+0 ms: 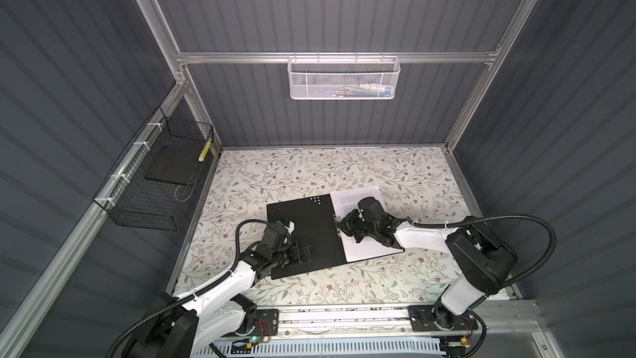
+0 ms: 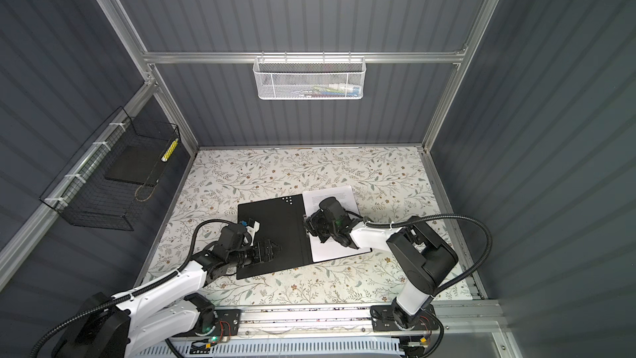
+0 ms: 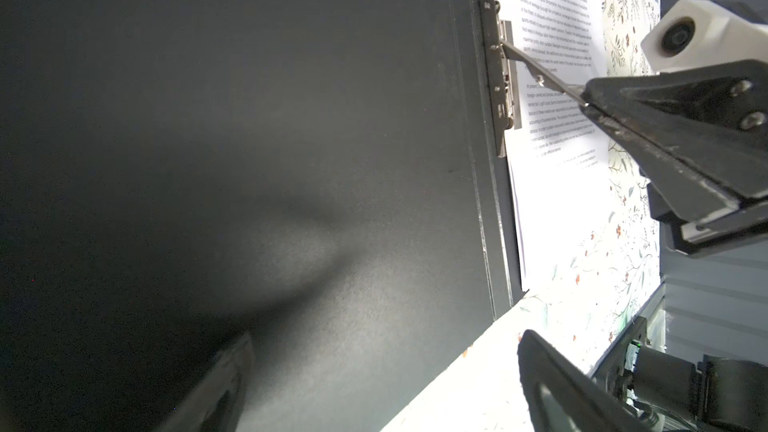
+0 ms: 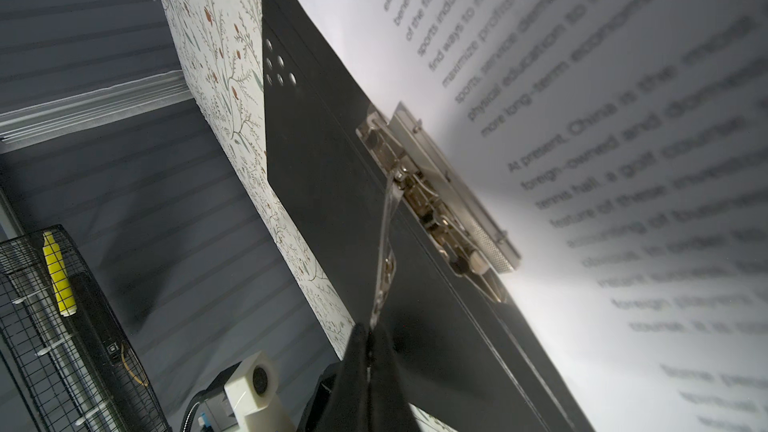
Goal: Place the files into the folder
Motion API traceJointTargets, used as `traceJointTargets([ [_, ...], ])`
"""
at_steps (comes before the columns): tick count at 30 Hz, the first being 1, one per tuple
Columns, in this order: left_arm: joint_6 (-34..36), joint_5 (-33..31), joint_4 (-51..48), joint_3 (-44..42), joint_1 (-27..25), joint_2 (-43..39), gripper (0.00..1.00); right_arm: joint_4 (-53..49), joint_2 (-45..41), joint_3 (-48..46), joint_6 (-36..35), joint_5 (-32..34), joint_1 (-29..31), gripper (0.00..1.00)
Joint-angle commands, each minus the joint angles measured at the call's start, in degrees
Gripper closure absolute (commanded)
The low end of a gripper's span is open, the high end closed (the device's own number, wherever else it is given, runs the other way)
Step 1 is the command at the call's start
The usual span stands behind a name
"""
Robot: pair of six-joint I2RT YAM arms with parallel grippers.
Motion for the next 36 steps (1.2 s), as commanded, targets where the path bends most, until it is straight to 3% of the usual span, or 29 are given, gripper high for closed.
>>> traceJointTargets([
  [1, -0.65, -0.27, -1.13, -0.38, 0.42, 2.69, 0.00, 0.32, 0.18, -0.76, -1.27, 0.68, -0.21, 1.00],
  [6, -2.07, -0.98, 0.72, 0.06, 0.41, 5.90, 0.00, -3.00, 0.90, 0.43, -6.57, -0.85, -1.16, 1.00],
  [14, -5.91, -9.66, -5.51, -0.21, 0.48, 5.76, 0.00, -6.43, -1.36, -4.92, -11.50, 2.92, -1.24, 1.00],
  [31, -8.20, -11.95, -6.11, -0.37, 0.69, 7.79, 0.00, 2.71, 5.21, -16.13, -11.51, 7.74, -1.24, 1.00],
  [36, -9.14, -12.86, -6.53, -0.66, 0.70, 7.32, 0.00, -0.39, 5.03, -16.58, -12.68, 10.70, -1.16, 1.00],
])
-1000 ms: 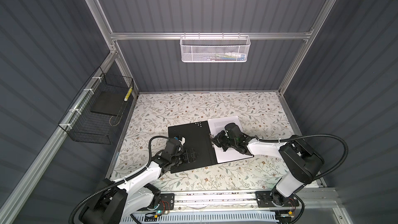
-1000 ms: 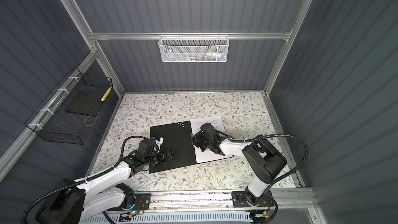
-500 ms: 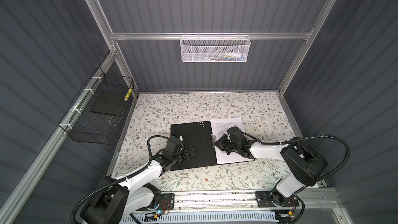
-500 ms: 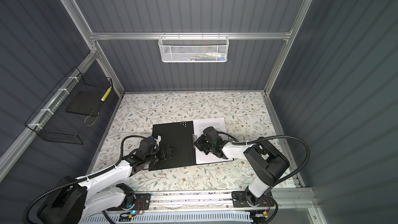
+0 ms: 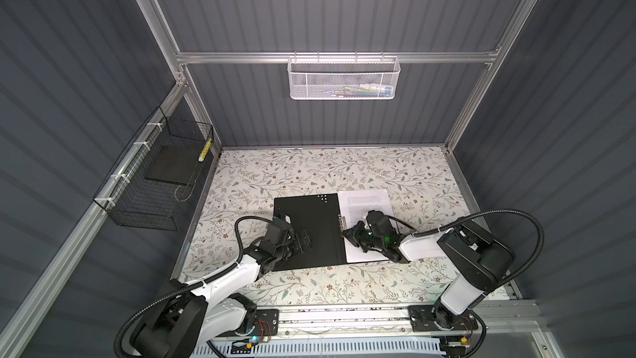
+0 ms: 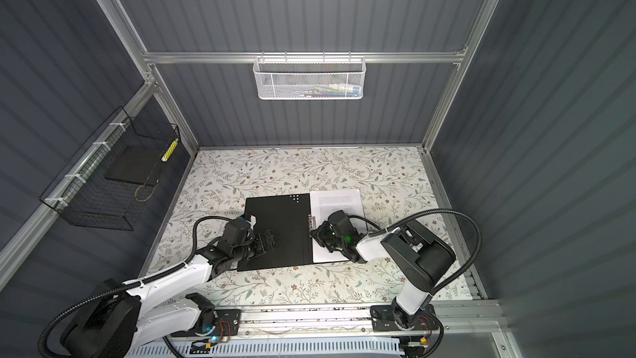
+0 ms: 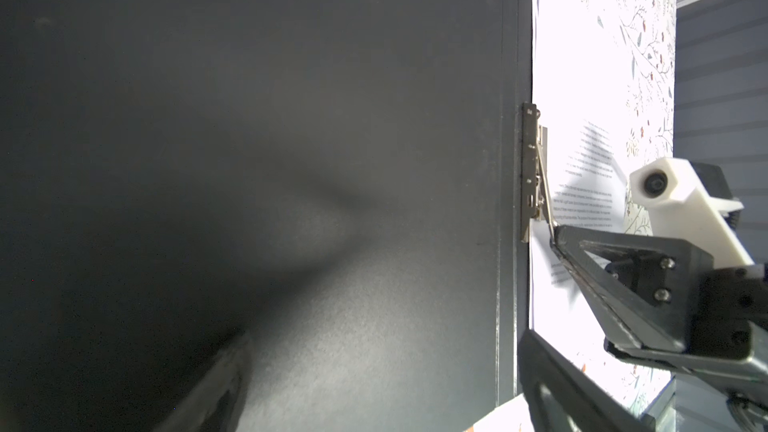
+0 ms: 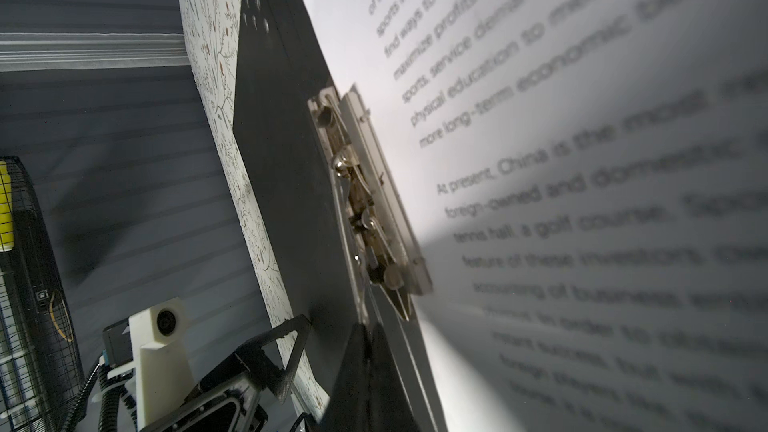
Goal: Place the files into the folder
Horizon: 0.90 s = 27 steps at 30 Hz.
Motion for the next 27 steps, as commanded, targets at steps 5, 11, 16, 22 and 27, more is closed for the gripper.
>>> traceJointTargets([
  [5, -2.44, -4.88, -10.55, -3.17, 0.78, 1.43, 0.00, -21.92, 3.42, -2.21, -2.57, 11.51, -0.75, 1.00],
  [11, -2.64, -4.84, -10.11, -3.08, 0.87, 1.90, 0.00, -21.50, 5.14, -3.37, -2.49, 13.80, -0.76, 1.00],
  [16, -2.64, -4.75, -10.02, -2.91, 0.86, 2.47, 0.00, -20.49, 7.75, -3.54, -1.59, 13.74, -0.76, 1.00],
  [22, -2.29, -4.68, -10.83, -2.35, 0.81, 2.23, 0.00, -21.44, 9.08, -3.65, 0.02, 14.28, -0.96, 1.00],
  [27, -3.70, -5.01, -10.81, -3.21, 0.85, 0.74, 0.00, -21.25, 11.60, -3.83, 0.95, 13.45, -1.68, 1.00],
])
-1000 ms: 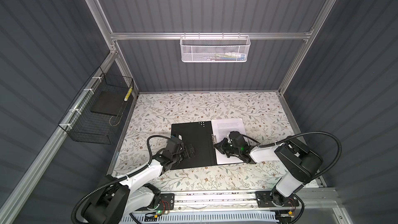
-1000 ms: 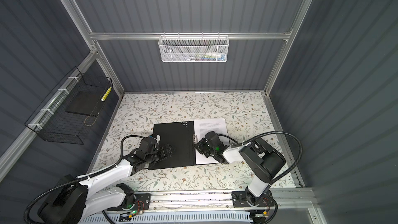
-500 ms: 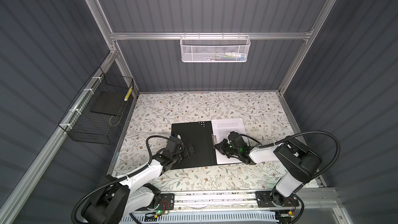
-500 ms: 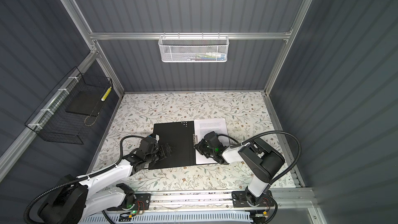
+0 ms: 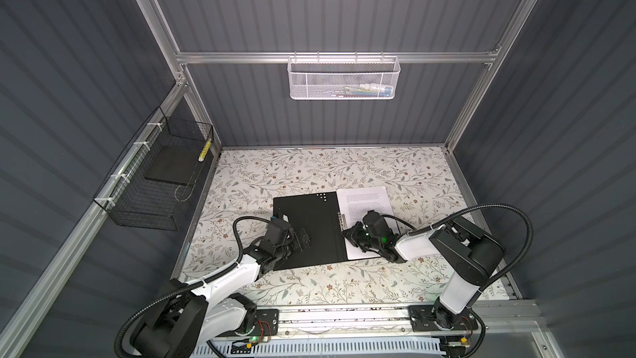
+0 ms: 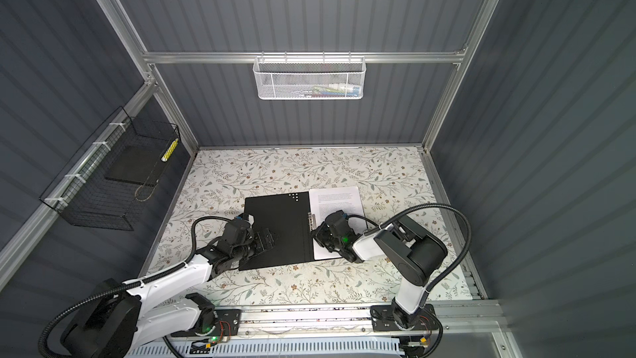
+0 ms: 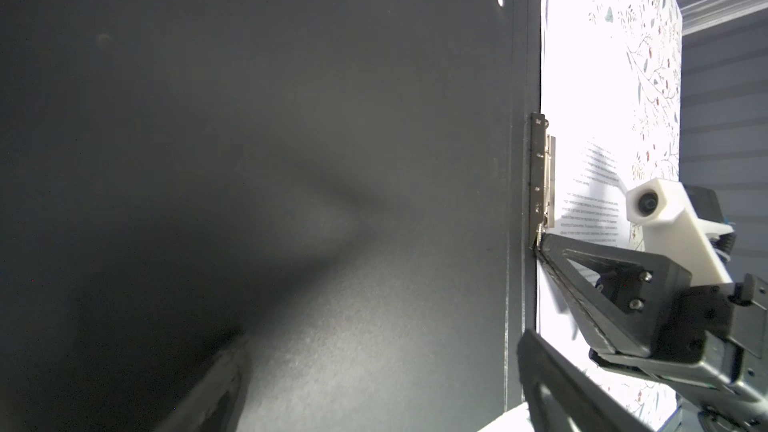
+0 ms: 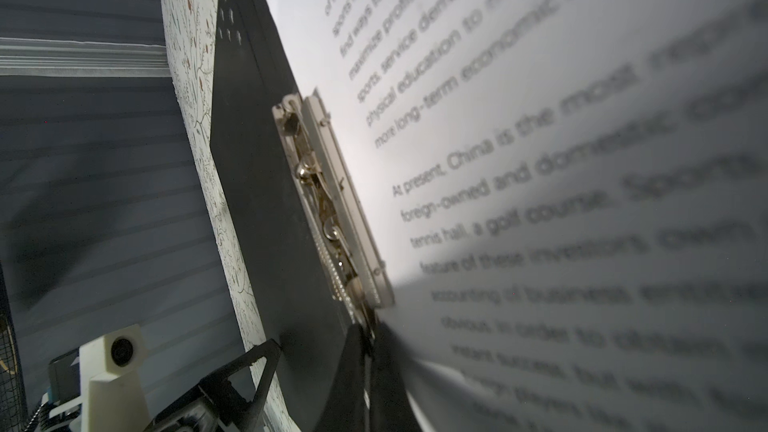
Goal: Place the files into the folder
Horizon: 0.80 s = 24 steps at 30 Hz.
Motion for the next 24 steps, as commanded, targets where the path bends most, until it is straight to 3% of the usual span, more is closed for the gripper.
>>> traceJointTargets([
  [1, -2.21, -2.56, -10.75, -3.42, 0.76, 0.57, 0.00, -22.83, 7.61, -4.36, 2.38, 9.23, -2.35, 1.00],
  [8, -2.81, -2.13, -9.65, -3.99, 0.75, 0.91, 0.00, -23.18, 9.97, -3.48, 2.03, 7.78, -2.74, 1.00],
  [13, -2.16, -1.77, -9.45, -3.94, 0.81, 1.29, 0.00, -23.78, 6.37, -2.47, 0.06, 7.97, -0.96, 1.00],
  [24, -2.12, -1.68, -9.47, -4.33, 0.76, 0.69, 0.00, -15.28, 4.61, -2.98, -1.01, 4.86, 1.31, 1.00],
])
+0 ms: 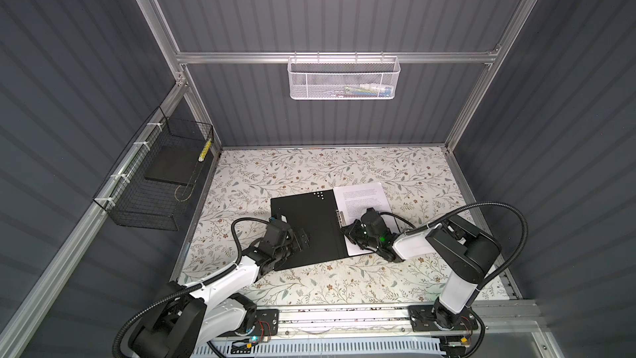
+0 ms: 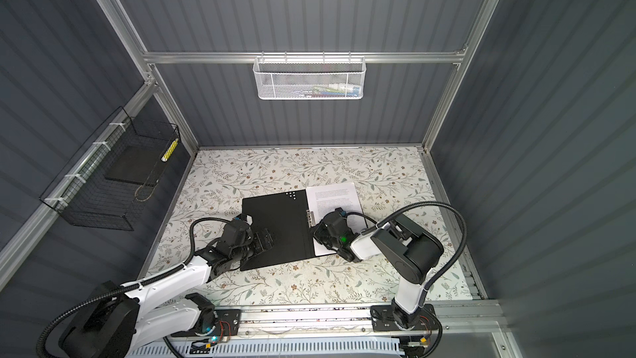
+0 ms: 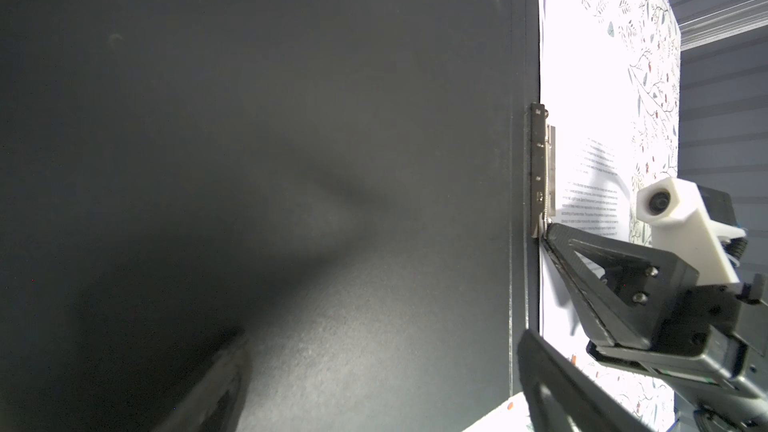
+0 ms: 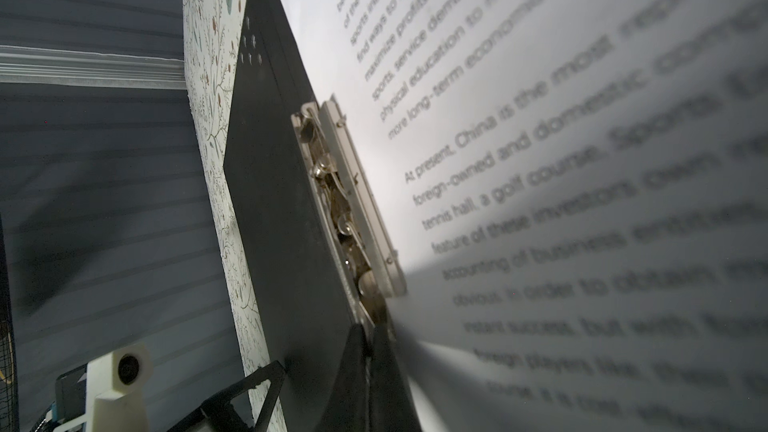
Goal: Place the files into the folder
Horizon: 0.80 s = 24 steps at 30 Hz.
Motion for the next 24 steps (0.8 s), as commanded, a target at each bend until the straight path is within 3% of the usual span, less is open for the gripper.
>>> traceJointTargets([
  [1, -1.00, -0.94, -9.89, -3.57, 0.79, 1.54, 0.00, -17.36, 3.80, -4.07, -0.15, 1.94, 0.21, 1.00],
  [15, -1.03, -0.90, -9.54, -3.22, 0.76, 2.80, 0.00, -16.39, 1.75, -4.66, -1.06, 1.22, -0.48, 1.00],
  [24, -1.23, -1.27, -9.97, -3.04, 0.75, 3.03, 0.00, -21.28, -1.93, -6.26, -2.24, 3.25, -3.34, 1.00],
])
